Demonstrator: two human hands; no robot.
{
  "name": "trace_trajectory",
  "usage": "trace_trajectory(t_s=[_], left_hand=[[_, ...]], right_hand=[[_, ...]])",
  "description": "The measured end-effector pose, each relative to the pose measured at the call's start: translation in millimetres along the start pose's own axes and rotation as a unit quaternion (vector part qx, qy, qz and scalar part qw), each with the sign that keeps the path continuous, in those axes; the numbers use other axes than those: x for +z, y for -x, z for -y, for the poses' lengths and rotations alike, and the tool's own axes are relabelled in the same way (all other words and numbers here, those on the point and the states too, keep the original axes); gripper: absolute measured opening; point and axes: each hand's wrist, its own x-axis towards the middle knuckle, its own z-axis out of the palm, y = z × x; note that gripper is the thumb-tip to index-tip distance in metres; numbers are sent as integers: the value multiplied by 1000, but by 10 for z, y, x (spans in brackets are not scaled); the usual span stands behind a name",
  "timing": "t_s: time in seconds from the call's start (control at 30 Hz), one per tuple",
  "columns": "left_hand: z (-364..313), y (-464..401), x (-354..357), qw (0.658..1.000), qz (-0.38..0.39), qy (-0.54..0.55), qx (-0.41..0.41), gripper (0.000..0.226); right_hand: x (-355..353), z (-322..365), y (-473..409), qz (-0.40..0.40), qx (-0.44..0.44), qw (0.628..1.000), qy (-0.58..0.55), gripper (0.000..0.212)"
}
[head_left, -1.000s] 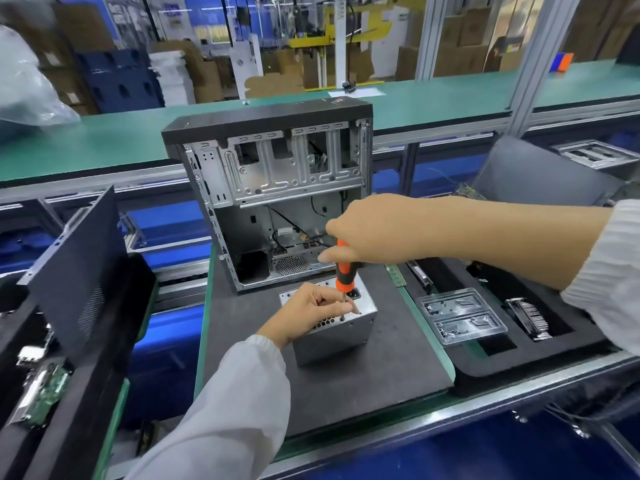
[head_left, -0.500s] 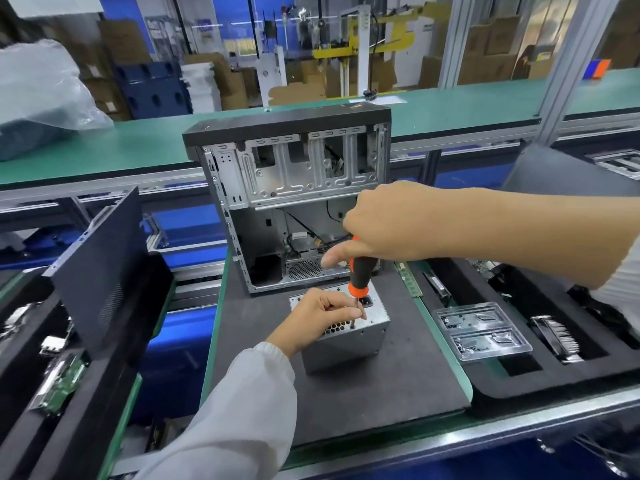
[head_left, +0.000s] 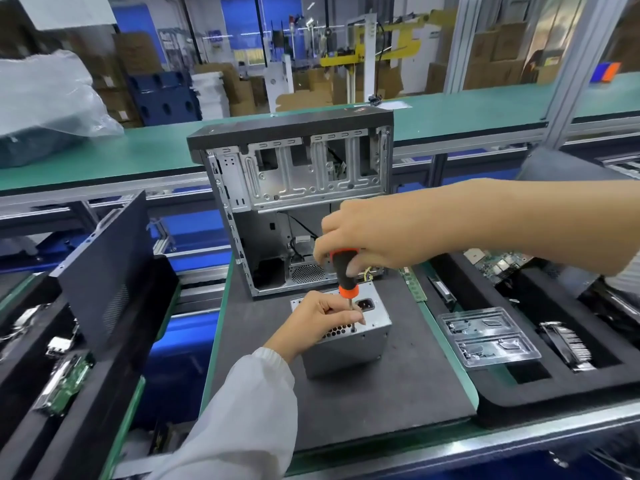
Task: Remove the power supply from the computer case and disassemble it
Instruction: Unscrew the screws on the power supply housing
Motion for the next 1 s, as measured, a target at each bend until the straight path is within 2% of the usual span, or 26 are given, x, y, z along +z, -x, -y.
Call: trace_trajectory(t_s=[0.07, 0.1, 0.17, 0.23, 0.37, 0.53, 0.57, 0.63, 0.67, 0.73, 0.8, 0.93, 1.0], left_hand=[[-19, -9, 6, 1000, 0, -14, -1, 13], [-20, -13, 16, 1000, -2, -16, -2, 12], [-20, -21, 27, 1000, -7, -10, -5, 11], [-19, -20, 25, 1000, -7, 7, -8, 9], [11, -11, 8, 999, 10, 32, -4, 12], [1, -11, 28, 1000, -8, 17, -6, 15], [-3, -9, 26, 1000, -9, 17, -6, 16], [0, -10, 30, 1000, -10, 12, -2, 16], [5, -12, 33, 1000, -13, 11, -1, 16], [9, -22, 33, 1000, -15, 11, -2, 15], [15, -19, 29, 1000, -10, 13, 0, 16], [32, -3, 24, 1000, 4, 26, 11, 12], [34, -12, 26, 1000, 1, 16, 16, 13]], right_hand=[[17, 29, -10, -32, 80, 996, 14, 58], [30, 49, -18, -43, 117, 991, 47, 63], [70, 71, -35, -55, 140, 984, 98, 59], [120, 34, -27, -52, 122, 987, 92, 49], [55, -49, 4, 28, 25, 998, -48, 19], [-75, -103, -17, 36, -3, 996, -80, 22], [-69, -102, -21, 18, 14, 996, -81, 29], [-45, -79, -21, -17, 77, 996, -52, 65], [-26, -51, -31, -23, 107, 994, -16, 74], [35, -22, -66, -33, 127, 990, 51, 67], [76, -45, -81, -38, 108, 991, 64, 51], [21, -117, -10, 39, 49, 998, -31, 15], [-11, -128, 5, 57, 25, 996, -67, 15]])
